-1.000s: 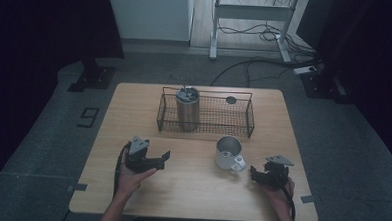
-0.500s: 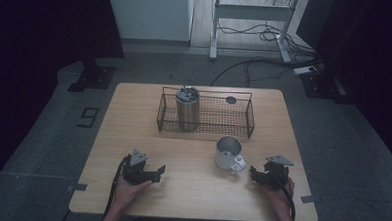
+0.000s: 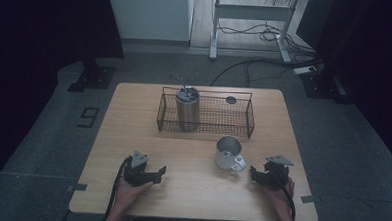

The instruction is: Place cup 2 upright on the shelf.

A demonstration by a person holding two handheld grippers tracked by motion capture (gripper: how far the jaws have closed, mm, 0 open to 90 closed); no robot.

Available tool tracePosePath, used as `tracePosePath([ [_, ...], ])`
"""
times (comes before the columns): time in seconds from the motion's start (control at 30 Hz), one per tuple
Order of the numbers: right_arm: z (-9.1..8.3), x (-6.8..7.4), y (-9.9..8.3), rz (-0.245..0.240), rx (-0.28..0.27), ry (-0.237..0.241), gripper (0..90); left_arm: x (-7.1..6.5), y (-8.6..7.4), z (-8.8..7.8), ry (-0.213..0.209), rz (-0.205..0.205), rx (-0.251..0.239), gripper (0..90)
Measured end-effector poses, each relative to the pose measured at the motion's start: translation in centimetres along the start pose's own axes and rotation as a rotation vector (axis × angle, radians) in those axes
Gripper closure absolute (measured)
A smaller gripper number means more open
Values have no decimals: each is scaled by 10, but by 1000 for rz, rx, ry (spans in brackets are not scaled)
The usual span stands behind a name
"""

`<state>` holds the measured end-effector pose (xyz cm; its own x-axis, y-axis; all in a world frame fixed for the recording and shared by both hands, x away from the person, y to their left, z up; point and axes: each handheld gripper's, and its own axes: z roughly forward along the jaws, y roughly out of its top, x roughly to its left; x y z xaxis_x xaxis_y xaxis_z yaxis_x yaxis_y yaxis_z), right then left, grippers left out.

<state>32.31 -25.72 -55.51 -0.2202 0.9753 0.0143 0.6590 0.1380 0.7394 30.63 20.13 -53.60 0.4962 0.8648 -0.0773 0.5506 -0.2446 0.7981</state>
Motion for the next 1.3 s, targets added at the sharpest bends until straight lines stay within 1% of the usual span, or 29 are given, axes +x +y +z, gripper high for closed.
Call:
tracePosePath([
  [0.13, 0, 0, 0, -4, 0, -1, 140, 1, 0, 0, -4, -3, -1, 91],
  [0.23, -2, 2, -1, -22, -6, -7, 133, 1, 1, 1, -10, -11, -3, 91],
  [0.3, -5, 3, -3, -31, -24, -17, 133, 2, 1, 2, -10, -16, 0, 92],
  [0.4, -9, 2, -4, -24, -53, -17, 133, 1, -1, 3, -13, -7, 10, 92],
  [0.5, -14, 0, -2, -7, -80, -4, 134, -1, -2, 5, -9, 10, 21, 92],
  [0.57, -18, 0, 0, 5, -104, 5, 135, -1, -2, 6, -9, 10, 22, 92],
  [0.6, -22, 0, 1, 13, -122, 18, 136, -1, -2, 6, -10, 10, 23, 92],
  [0.67, -24, 0, 2, 14, -126, 23, 136, -1, -2, 6, -8, 9, 23, 92],
  [0.77, -30, 0, 4, 17, -144, 49, 136, -2, -2, 7, -9, 7, 28, 92],
  [0.8, -33, 0, 6, 19, -150, 52, 136, -3, -3, 9, -10, 8, 31, 92],
  [0.83, -38, -1, 8, 27, -164, 66, 136, -4, -3, 9, -9, 11, 37, 92],
  [0.87, -38, -1, 8, 27, -164, 66, 136, -5, -3, 10, -12, 12, 40, 92],
  [0.97, -46, -2, 10, 37, -185, 81, 136, -5, -2, 10, -13, 12, 40, 92],
  [1.1, -56, -2, 13, 44, -215, 104, 136, -6, -2, 10, -7, 15, 45, 93],
  [1.2, -63, -1, 16, 49, -235, 126, 136, -7, -2, 12, 10, 24, 58, 103],
  [1.3, -67, 2, 17, 47, -245, 135, 137, -6, -1, 13, 15, 18, 75, 103],
])
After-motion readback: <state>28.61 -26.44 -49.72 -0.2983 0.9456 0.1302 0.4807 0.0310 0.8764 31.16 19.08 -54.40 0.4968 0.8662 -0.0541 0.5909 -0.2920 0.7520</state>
